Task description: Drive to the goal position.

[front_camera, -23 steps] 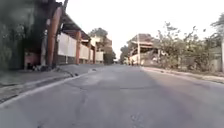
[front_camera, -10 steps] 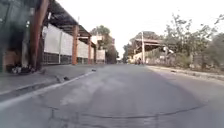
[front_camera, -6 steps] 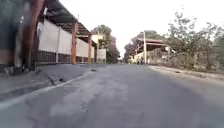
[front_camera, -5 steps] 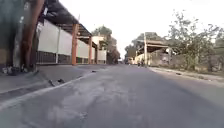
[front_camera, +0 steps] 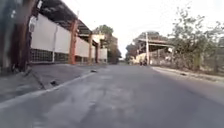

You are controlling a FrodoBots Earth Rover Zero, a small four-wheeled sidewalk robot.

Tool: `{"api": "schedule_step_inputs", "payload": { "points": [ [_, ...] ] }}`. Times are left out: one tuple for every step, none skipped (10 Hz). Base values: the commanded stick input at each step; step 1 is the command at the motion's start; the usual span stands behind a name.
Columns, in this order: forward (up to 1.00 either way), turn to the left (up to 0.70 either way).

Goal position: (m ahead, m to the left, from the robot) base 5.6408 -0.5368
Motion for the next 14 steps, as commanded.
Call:
{"api": "schedule_step_inputs", "payload": {
  "points": [
    [1.00,-0.33],
    [1.00,-0.08],
    [1.00,0.00],
    [1.00,0.00],
    [1.00,0.00],
    [1.00,0.00],
    [1.00,0.00],
    [1.00,0.00],
    [1.00,0.00],
    [1.00,0.00],
    [1.00,0.00],
    [1.00,0.00],
    [1.00,0.00],
    [1.00,0.00]
  ]
}}
